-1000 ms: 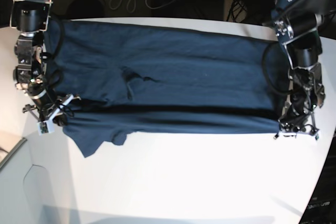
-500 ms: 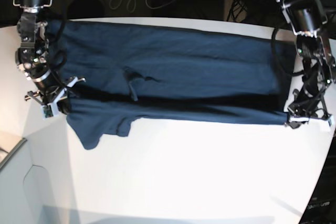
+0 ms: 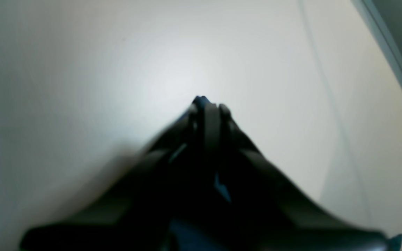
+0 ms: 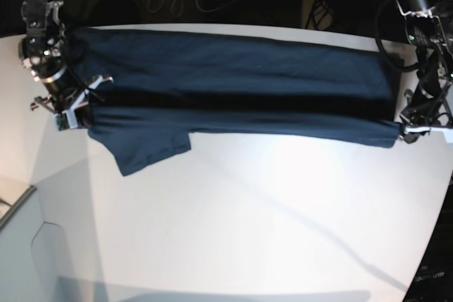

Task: Layout the t-shirt on the table in an organized manner, then fold the t-shirt properly
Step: 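Lift the hem with both grippers and fold it toward the collar edge, then lower the folded hem onto the shirt with both grippers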

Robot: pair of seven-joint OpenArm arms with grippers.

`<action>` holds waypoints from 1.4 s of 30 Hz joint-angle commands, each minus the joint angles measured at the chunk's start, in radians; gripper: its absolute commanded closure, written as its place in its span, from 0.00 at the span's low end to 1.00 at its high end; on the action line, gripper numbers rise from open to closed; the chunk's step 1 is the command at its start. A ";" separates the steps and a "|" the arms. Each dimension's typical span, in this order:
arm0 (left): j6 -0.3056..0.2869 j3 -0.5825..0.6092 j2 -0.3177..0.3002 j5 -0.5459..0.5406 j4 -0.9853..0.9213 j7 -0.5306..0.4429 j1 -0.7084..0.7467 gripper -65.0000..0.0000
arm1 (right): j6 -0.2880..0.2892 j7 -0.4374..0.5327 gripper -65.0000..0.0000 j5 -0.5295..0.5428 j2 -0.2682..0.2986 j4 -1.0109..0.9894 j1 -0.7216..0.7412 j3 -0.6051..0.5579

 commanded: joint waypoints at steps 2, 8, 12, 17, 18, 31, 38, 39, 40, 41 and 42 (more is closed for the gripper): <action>-0.006 -0.006 -0.019 -0.009 0.012 -0.026 0.004 1.00 | 0.002 0.022 1.00 0.005 0.015 0.019 -0.018 0.008; -0.006 -0.005 -0.016 -0.009 0.012 -0.025 0.035 1.00 | 0.002 0.022 1.00 0.003 -0.015 0.046 -0.067 0.008; -0.006 -0.005 -0.002 -0.009 0.012 -0.023 0.049 1.00 | 0.002 0.022 1.00 0.003 -0.020 0.111 -0.110 0.004; -0.006 -0.006 0.007 0.000 0.012 -0.023 0.064 1.00 | 0.002 0.019 1.00 0.002 -0.034 0.115 -0.110 0.008; -0.006 -0.006 0.008 0.000 0.012 -0.026 0.067 1.00 | 0.002 0.022 1.00 0.002 -0.032 0.097 -0.108 0.008; -0.006 -0.003 0.005 0.000 -0.088 -0.029 0.061 1.00 | 0.002 0.022 1.00 0.002 -0.032 -0.006 -0.073 0.008; -0.006 -0.002 0.005 0.000 -0.109 -0.031 0.060 1.00 | 0.002 0.022 1.00 0.002 -0.032 -0.007 -0.073 0.010; -0.006 -0.002 0.005 0.000 -0.109 -0.031 0.060 1.00 | 0.002 0.022 1.00 0.002 -0.032 -0.009 -0.073 0.010; -0.006 -0.002 0.005 0.000 -0.109 -0.031 0.057 1.00 | 0.002 0.017 1.00 0.002 -0.032 -0.009 -0.073 0.007; -0.006 -0.002 0.005 0.000 -0.109 -0.031 0.052 1.00 | 0.002 0.013 1.00 0.002 -0.032 -0.009 -0.073 0.002; -0.006 -0.002 0.005 0.000 -0.109 -0.031 0.049 1.00 | 0.002 0.011 1.00 0.002 -0.032 -0.009 -0.073 0.001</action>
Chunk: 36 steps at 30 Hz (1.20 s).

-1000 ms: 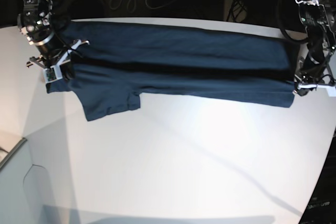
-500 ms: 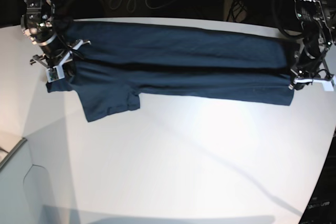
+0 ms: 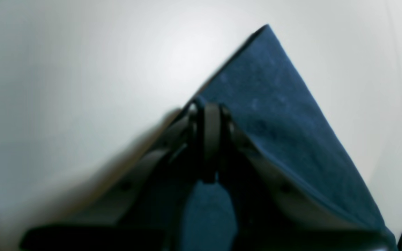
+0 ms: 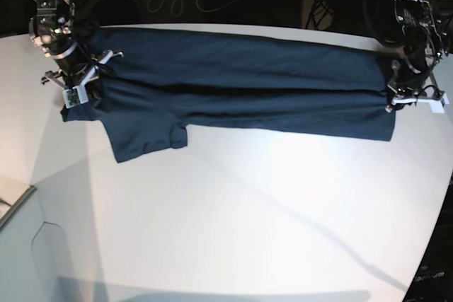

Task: Layout the t-shirt on the table in an organized manner, then fold the t-shirt properly
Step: 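Lower the folded hem onto the shirt with both grippers, then regrasp the folded strip end with the right gripper and tuck it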

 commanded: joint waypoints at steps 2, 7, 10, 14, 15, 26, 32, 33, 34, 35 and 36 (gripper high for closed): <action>-0.006 -0.002 -0.018 -0.007 0.011 -0.011 -0.016 1.00 | 0.002 0.014 1.00 0.008 0.013 0.015 0.003 0.002; -0.006 -0.002 -0.016 -0.007 0.011 -0.002 -0.016 1.00 | 0.002 0.015 0.71 0.008 0.013 0.019 0.001 0.010; -0.001 -0.002 -0.016 -0.007 0.011 -0.002 -0.016 0.94 | 0.002 0.015 0.58 0.010 0.013 0.058 -0.003 0.032; -0.001 -0.002 -0.013 -0.007 0.011 -0.002 -0.016 0.73 | 0.002 0.025 0.48 0.010 -0.043 0.182 -0.025 0.111; -0.001 -0.002 -0.013 -0.007 0.011 -0.002 -0.016 0.68 | 0.002 0.025 0.47 0.010 -0.060 0.213 -0.025 0.133; 0.005 -0.002 -0.013 -0.007 0.013 -0.002 -0.014 0.62 | 0.002 -0.109 0.46 0.010 -0.080 0.141 0.202 0.001; 0.005 -0.002 -0.013 -0.007 0.013 -0.002 -0.014 0.62 | 0.002 -0.213 0.46 0.010 -0.080 -0.102 0.414 -0.048; 0.005 -0.002 -0.013 -0.007 0.013 -0.002 -0.016 0.62 | 0.001 -0.210 0.46 0.010 -0.076 -0.149 0.442 -0.048; 0.005 -0.002 -0.013 -0.007 0.013 -0.002 -0.016 0.62 | 0.001 -0.210 0.46 0.010 -0.075 -0.192 0.468 -0.048; 0.005 -0.002 -0.013 -0.007 0.013 -0.002 -0.016 0.62 | 0.001 -0.209 0.46 0.008 -0.072 -0.232 0.492 -0.048; 0.005 -0.002 -0.013 -0.007 0.013 -0.002 -0.016 0.62 | -0.001 -0.209 0.46 0.008 -0.061 -0.264 0.508 -0.047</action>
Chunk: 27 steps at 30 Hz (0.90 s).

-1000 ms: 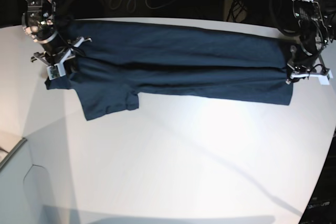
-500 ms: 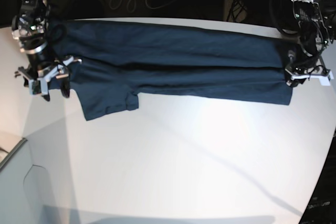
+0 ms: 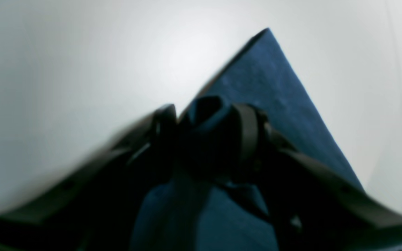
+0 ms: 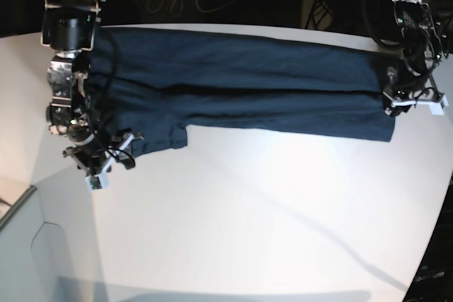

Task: Layout the t-shirt on the table in an organized manner, then fold the t-shirt properly
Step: 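Regrasp the folded strip end with the right gripper and tuck it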

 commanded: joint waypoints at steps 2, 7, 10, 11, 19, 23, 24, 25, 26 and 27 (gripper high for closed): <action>-0.007 -0.003 -0.016 -0.007 0.013 -0.007 -0.008 0.62 | -0.001 0.028 0.46 0.014 0.029 -0.047 0.047 0.003; -0.007 -0.003 -0.016 -0.007 0.013 -0.007 -0.008 0.62 | -0.001 0.029 0.46 0.014 0.051 -0.118 0.067 0.003; -0.007 -0.003 -0.016 -0.010 0.013 -0.007 -0.009 0.62 | -0.001 0.029 0.47 0.014 0.049 -0.116 0.059 -0.005; -0.007 -0.003 -0.016 -0.013 0.013 -0.007 -0.009 0.62 | -0.001 0.029 0.47 0.014 0.048 -0.116 0.048 -0.005; -0.007 -0.003 -0.016 -0.010 0.013 -0.007 -0.009 0.62 | -0.001 0.029 0.67 0.016 0.026 -0.116 0.007 -0.028; -0.007 -0.003 -0.014 -0.007 0.013 -0.007 -0.008 0.62 | -0.001 0.028 0.93 0.016 0.025 -0.106 0.008 -0.022; -0.007 -0.003 -0.014 -0.007 0.013 -0.007 -0.008 0.62 | -0.001 0.023 1.00 0.016 0.026 -0.081 0.005 -0.022; -0.007 -0.003 -0.014 -0.007 0.013 -0.007 -0.008 0.62 | -0.001 0.021 1.00 0.016 0.026 -0.041 -0.002 -0.020; -0.007 -0.003 -0.014 -0.007 0.013 -0.007 -0.008 0.62 | -0.001 0.021 1.00 0.016 0.026 -0.003 -0.019 -0.020; -0.007 -0.003 -0.014 -0.007 0.013 -0.007 -0.006 0.62 | -0.001 0.021 1.00 0.016 0.026 0.045 -0.045 -0.020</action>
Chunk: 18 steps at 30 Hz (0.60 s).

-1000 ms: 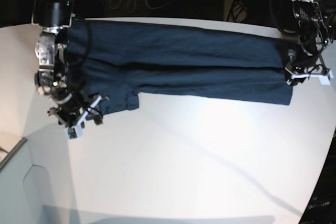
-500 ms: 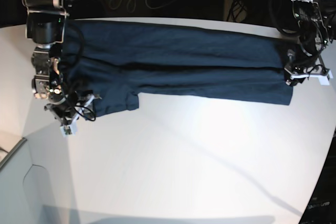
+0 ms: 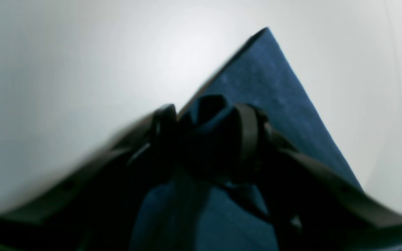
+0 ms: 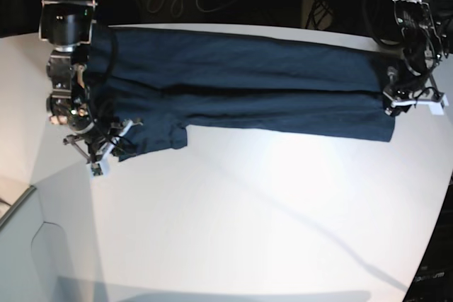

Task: Layout the t-shirt on the table in an organized manner, then fold the t-shirt properly
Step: 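Regrasp the folded strip end with the right gripper and tuck it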

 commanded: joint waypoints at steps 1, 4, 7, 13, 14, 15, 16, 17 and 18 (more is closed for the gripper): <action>-0.007 -0.003 -0.015 -0.006 0.013 -0.010 -0.006 0.62 | -0.001 0.020 1.00 0.011 0.008 0.072 -0.006 0.002; -0.009 -0.003 -0.015 -0.012 0.013 -0.008 -0.005 0.62 | -0.001 0.018 1.00 0.011 0.003 0.272 -0.112 0.002; -0.009 -0.003 -0.015 -0.013 0.013 -0.008 -0.003 0.62 | -0.001 0.018 1.00 0.011 0.003 0.467 -0.245 0.004; -0.013 -0.003 -0.015 -0.013 0.013 0.009 -0.005 0.62 | -0.001 0.018 1.00 0.015 -0.038 0.683 -0.437 0.079; -0.013 -0.003 -0.015 -0.013 0.013 0.023 -0.006 0.62 | -0.001 0.018 1.00 0.015 -0.044 0.703 -0.458 0.099; -0.013 -0.003 -0.015 -0.013 0.013 0.039 -0.008 0.62 | -0.001 0.018 1.00 0.015 -0.056 0.722 -0.481 0.113; -0.015 -0.006 -0.015 -0.013 0.013 0.052 -0.008 0.62 | -0.001 0.018 1.00 0.015 -0.069 0.740 -0.504 0.125; -0.015 -0.006 -0.015 -0.013 0.013 0.058 -0.008 0.62 | -0.001 0.018 1.00 0.015 -0.078 0.754 -0.527 0.141; -0.015 -0.006 -0.015 -0.013 0.013 0.061 -0.008 0.62 | 0.000 0.018 1.00 0.015 -0.086 0.761 -0.544 0.154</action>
